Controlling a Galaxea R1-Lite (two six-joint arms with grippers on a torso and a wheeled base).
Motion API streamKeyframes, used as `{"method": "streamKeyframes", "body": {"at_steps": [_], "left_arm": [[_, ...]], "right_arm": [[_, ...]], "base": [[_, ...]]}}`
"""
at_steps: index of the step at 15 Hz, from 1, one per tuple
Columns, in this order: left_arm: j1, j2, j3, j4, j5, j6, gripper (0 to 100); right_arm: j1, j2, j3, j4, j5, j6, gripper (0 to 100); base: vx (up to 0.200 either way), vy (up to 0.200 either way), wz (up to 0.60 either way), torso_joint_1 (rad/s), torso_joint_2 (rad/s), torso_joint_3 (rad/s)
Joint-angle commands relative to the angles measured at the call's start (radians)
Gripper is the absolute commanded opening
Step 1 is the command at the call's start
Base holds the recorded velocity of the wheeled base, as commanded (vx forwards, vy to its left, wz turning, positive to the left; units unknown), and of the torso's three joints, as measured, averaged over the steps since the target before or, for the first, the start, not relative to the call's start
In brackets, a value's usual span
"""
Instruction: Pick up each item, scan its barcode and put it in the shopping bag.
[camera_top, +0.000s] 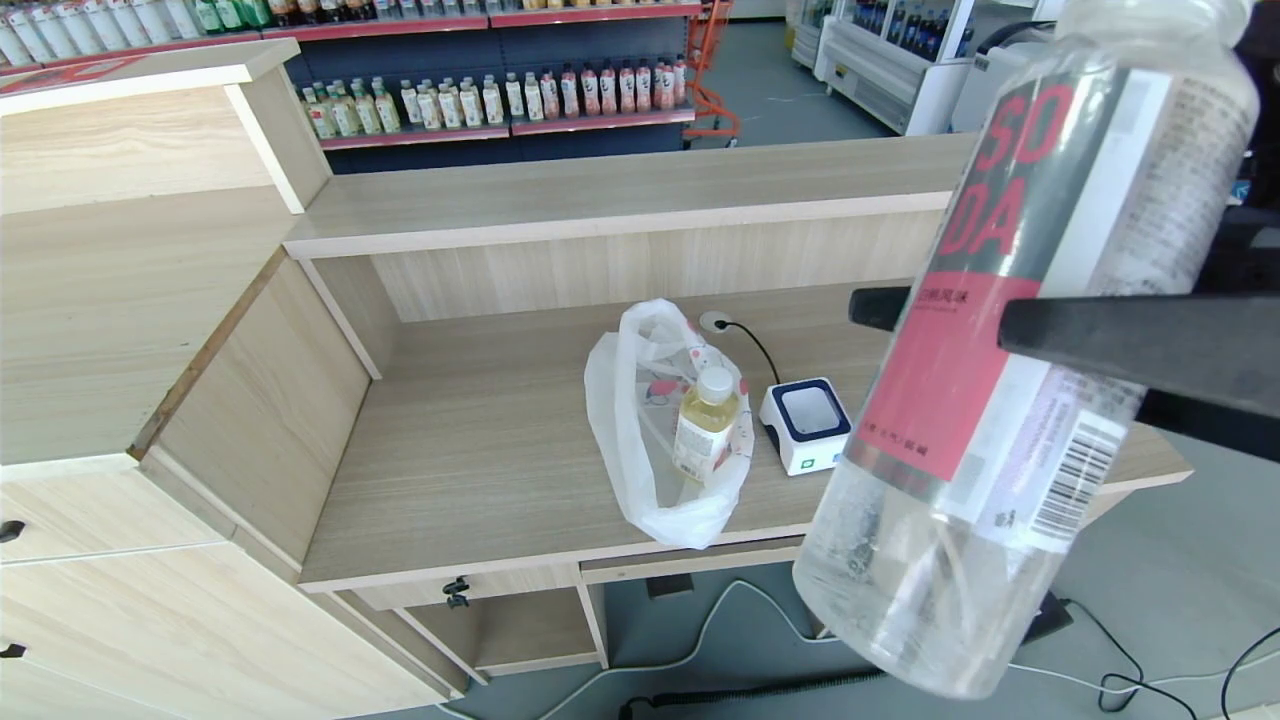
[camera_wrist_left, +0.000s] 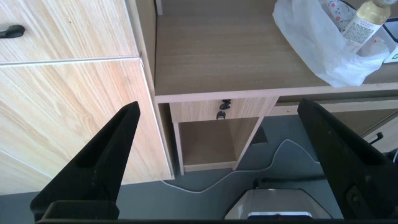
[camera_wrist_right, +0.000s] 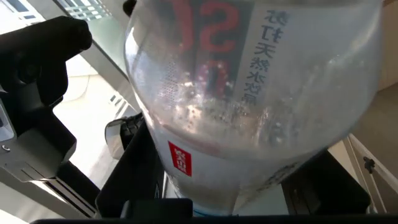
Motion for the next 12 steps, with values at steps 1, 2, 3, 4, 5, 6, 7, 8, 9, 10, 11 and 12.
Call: {"method": "streamKeyframes", "body": {"at_steps": [1, 2, 3, 4, 5, 6, 7, 8, 9, 10, 11, 12], "left_arm": [[0.0, 0.0, 0.0, 0.0, 0.0, 0.0, 100], [0.0, 0.0, 0.0, 0.0, 0.0, 0.0, 100], [0.0, 0.0, 0.0, 0.0, 0.0, 0.0, 100], [0.0, 0.0, 0.0, 0.0, 0.0, 0.0, 100], [0.0, 0.0, 0.0, 0.0, 0.0, 0.0, 100], [0.0, 0.0, 0.0, 0.0, 0.0, 0.0, 100], [0.0, 0.0, 0.0, 0.0, 0.0, 0.0, 100], [0.0, 0.0, 0.0, 0.0, 0.0, 0.0, 100], [0.0, 0.0, 0.0, 0.0, 0.0, 0.0, 100], [0.0, 0.0, 0.0, 0.0, 0.0, 0.0, 100], [0.0, 0.0, 0.0, 0.0, 0.0, 0.0, 100], [0.0, 0.0, 0.0, 0.0, 0.0, 0.0, 100]], "right_arm": [[0.0, -0.019, 0.021, -0.001, 0.002, -0.001, 0], [0.0, -0.019, 0.022, -0.002, 0.002, -0.003, 0], [-0.001, -0.019, 0.022, -0.002, 0.002, -0.005, 0], [-0.007, -0.027, 0.03, -0.002, 0.002, -0.008, 0], [-0.01, -0.036, 0.039, -0.001, 0.002, -0.008, 0], [-0.016, -0.039, 0.044, -0.002, 0.0, -0.008, 0], [-0.03, -0.041, 0.047, -0.002, 0.0, -0.008, 0], [-0.035, -0.042, 0.047, -0.007, 0.0, -0.009, 0], [-0.039, -0.048, 0.047, -0.008, -0.001, -0.008, 0], [-0.05, -0.056, 0.048, -0.008, 0.0, -0.008, 0], [-0.056, -0.059, 0.051, -0.007, 0.0, -0.009, 0], [-0.067, -0.058, 0.051, -0.008, -0.004, -0.009, 0]], "base": [[0.0, 0.0, 0.0, 0.0, 0.0, 0.0], [0.0, 0.0, 0.0, 0.0, 0.0, 0.0], [0.0, 0.0, 0.0, 0.0, 0.0, 0.0], [0.0, 0.0, 0.0, 0.0, 0.0, 0.0], [0.0, 0.0, 0.0, 0.0, 0.0, 0.0], [0.0, 0.0, 0.0, 0.0, 0.0, 0.0], [0.0, 0.0, 0.0, 0.0, 0.0, 0.0], [0.0, 0.0, 0.0, 0.0, 0.0, 0.0], [0.0, 0.0, 0.0, 0.0, 0.0, 0.0], [0.0, 0.0, 0.0, 0.0, 0.0, 0.0], [0.0, 0.0, 0.0, 0.0, 0.0, 0.0], [0.0, 0.0, 0.0, 0.0, 0.0, 0.0]]}}
